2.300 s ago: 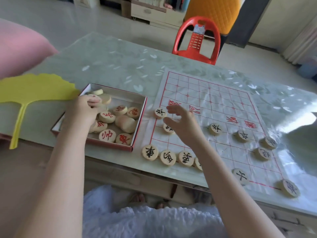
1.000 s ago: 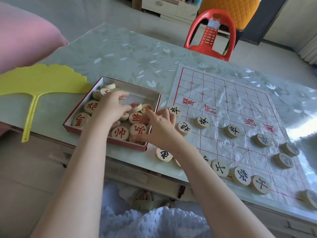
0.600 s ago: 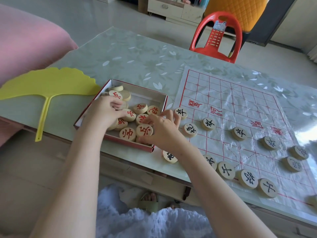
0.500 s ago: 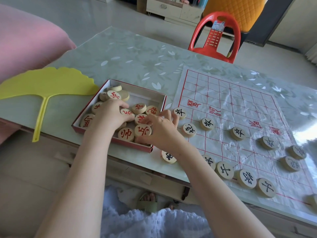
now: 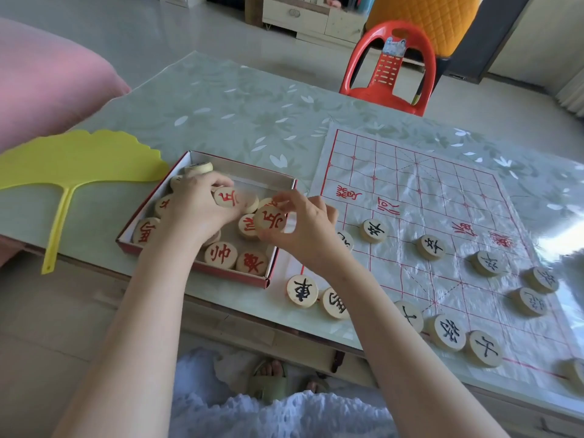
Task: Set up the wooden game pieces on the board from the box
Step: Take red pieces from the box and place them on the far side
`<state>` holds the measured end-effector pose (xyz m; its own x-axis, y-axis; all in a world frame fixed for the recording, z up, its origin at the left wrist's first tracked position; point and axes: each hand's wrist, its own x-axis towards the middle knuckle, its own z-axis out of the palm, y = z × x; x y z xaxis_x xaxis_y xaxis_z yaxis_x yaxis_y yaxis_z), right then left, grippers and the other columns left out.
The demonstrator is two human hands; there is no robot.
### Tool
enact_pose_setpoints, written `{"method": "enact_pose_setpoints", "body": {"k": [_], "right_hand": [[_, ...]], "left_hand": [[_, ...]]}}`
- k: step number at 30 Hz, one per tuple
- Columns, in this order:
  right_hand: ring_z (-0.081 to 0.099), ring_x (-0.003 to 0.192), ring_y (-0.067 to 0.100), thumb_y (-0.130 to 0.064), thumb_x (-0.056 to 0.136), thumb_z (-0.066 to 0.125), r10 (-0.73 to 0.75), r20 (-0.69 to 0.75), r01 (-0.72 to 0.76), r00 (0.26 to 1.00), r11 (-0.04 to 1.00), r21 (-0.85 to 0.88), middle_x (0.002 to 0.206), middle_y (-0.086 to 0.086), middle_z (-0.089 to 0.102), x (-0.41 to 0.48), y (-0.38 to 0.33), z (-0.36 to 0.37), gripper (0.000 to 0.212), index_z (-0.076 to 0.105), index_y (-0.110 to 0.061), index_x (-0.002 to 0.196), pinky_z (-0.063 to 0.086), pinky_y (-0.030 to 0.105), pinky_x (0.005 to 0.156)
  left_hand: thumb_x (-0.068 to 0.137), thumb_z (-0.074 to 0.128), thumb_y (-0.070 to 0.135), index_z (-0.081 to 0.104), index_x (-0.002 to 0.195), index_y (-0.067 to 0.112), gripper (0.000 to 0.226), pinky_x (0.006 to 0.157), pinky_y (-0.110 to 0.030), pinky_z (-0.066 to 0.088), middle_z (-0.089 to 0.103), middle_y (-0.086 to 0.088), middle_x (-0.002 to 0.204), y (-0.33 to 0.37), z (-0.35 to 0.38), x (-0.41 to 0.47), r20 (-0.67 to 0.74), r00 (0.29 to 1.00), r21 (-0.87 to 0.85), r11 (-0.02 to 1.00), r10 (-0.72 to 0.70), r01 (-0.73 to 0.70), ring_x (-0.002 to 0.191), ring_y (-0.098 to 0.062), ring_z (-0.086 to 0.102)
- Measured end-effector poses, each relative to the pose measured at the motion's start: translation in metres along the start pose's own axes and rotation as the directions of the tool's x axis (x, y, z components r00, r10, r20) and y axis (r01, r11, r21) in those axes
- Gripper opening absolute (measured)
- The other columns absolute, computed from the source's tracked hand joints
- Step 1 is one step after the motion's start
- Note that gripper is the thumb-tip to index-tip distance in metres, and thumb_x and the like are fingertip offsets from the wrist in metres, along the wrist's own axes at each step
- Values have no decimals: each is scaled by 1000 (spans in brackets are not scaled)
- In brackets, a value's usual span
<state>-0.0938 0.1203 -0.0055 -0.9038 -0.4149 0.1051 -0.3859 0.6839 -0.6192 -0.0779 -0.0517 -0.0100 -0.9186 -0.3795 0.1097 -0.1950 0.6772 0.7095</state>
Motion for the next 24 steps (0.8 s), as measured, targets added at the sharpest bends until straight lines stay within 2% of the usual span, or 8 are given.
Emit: {"method": "enact_pose_setpoints", "body": {"k": [2,5,10,14,19,24], "right_hand": [[32,114,13,-42,79,66,26,-58,-23,998,998,51,115,-6,60,0,4,-7,51,48,-21,122,15,28,89],[36,114,14,-42,78,67,85,-160,-80,983,996,39,114,-8,60,-1,21,-21,48,50,-22,119,13,25,81],[41,115,15,-38,78,69,255,-239,-225,937,963,146,110,-14,60,-1,70,-53,43,55,-24,115,26,33,100],[40,116,15,-39,77,70,327,-250,-300,911,944,140,110,-10,61,18,109,-77,44,55,-25,117,27,34,99],[41,117,18,-37,81,65,353,-277,-345,894,935,79,113,-4,64,65,150,-96,44,54,-22,122,21,29,88],[40,114,22,-32,86,58,361,-280,-370,890,929,22,111,3,65,101,170,-99,41,54,-18,124,24,30,94]], "left_hand": [[67,76,27,65,100,23,35,80,-27,45,62,0,106,11,5,1,-44,998,-46,998,44,-46,98,-17,59],[67,78,25,65,104,21,39,87,-32,48,64,1,104,36,20,7,-43,995,-89,992,87,-90,98,-17,59],[67,76,26,66,102,19,37,88,-36,51,67,-3,100,72,61,27,-43,993,-176,977,112,-118,95,-20,63],[68,77,23,66,102,17,36,88,-32,48,67,-5,102,92,96,48,26,988,-112,983,149,-145,98,-22,60],[66,77,27,66,104,19,41,86,-39,50,68,-4,101,108,127,95,120,979,-22,986,167,-165,99,-26,59],[66,79,22,65,108,17,45,90,-38,49,66,-5,106,104,156,128,207,965,12,986,161,-167,103,-25,58]]}}
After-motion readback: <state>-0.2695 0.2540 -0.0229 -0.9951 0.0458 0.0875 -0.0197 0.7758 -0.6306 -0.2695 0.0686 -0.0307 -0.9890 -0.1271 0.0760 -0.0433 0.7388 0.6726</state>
